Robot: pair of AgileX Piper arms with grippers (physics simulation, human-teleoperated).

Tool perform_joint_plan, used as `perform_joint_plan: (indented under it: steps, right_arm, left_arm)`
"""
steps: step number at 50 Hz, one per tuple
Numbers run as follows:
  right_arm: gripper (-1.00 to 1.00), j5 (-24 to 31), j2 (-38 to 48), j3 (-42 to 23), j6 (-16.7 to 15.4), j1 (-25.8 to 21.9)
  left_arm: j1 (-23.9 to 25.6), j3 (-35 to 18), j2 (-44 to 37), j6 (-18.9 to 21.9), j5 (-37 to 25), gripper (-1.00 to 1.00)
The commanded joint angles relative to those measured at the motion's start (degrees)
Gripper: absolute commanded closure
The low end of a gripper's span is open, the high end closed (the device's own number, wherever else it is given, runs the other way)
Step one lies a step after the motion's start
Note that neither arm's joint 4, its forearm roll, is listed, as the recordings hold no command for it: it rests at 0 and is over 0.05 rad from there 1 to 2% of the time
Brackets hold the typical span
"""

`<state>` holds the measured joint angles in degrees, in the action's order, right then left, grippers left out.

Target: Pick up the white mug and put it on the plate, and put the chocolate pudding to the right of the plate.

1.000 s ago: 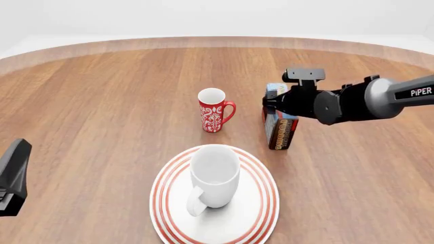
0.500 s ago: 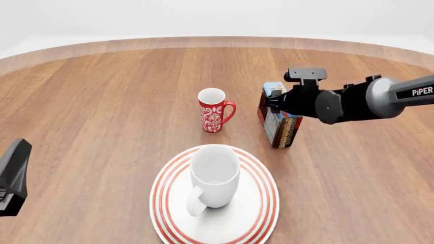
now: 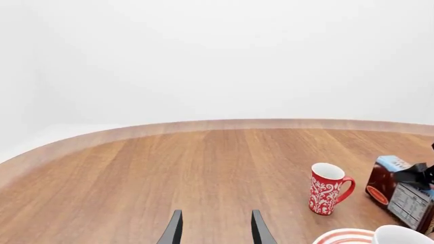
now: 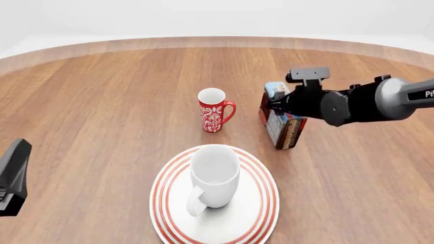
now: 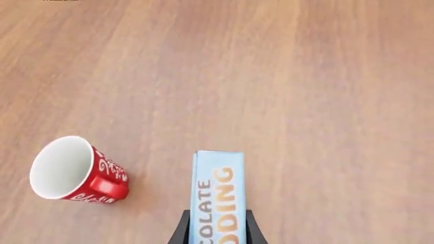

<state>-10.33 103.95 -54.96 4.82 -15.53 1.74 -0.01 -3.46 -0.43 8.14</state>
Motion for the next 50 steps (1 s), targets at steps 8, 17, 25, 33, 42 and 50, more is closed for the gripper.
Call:
perform_joint_plan:
  steps: [8,17,25,33,42,50]
  right_arm:
    - [1.0,2.01,-5.09,1.25,1.18,-0.08]
    - [1.0,3.48,-8.24,1.81,1.43,-0.25]
    - [1.0,4.23,-10.82,3.17,1.6,-0.21]
    - [1.0,5.28,-13.7,4.44,1.54,0.23]
    - [1.0,6.17,-16.5,5.76,1.7,0.67]
    - [1.0,7.21,-20.22,7.98,1.72,1.41]
  left_arm:
    - [0.02,0.0,-0.02,0.03,0.01,-1.0]
    - [-0.02,0.0,0.16,0.18,-0.3,-1.0]
    - [0.0,0.0,0.06,0.26,-0.19,-1.0]
    - [-0.02,0.0,0.17,0.21,-0.26,-1.0]
    - [0.04,0.0,0.32,0.3,-0.43,-1.0]
    - [0.19,0.0,0.96,0.44,-1.03,-1.0]
